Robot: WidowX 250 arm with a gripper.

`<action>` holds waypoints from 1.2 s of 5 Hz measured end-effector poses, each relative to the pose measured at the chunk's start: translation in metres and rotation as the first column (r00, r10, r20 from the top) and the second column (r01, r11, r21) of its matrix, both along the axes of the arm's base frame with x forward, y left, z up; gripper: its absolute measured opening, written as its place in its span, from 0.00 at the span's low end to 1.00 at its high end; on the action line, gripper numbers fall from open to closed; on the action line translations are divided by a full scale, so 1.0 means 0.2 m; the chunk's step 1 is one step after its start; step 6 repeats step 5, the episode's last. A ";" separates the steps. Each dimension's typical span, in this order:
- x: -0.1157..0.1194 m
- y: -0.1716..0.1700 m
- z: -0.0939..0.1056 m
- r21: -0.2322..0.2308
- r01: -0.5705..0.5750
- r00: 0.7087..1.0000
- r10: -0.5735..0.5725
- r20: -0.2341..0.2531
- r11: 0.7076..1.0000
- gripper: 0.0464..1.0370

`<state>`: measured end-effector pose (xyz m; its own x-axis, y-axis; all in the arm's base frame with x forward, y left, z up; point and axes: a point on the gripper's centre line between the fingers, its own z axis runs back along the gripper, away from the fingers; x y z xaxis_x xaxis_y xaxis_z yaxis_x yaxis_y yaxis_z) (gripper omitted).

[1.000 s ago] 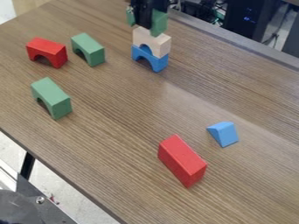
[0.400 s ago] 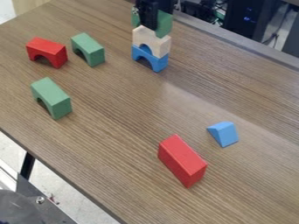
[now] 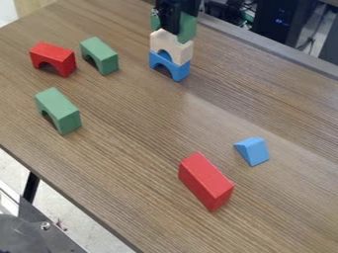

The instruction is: Put the green arch on the white arch

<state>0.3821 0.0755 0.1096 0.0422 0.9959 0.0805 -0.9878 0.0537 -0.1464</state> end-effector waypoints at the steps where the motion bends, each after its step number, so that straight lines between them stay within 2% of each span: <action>1: -0.01 0.00 -0.01 0.003 0.003 1.000 -0.003 -0.005 1.000 0.54; 6: -0.01 0.00 -0.05 -0.007 -0.002 1.000 0.002 -0.022 1.000 0.54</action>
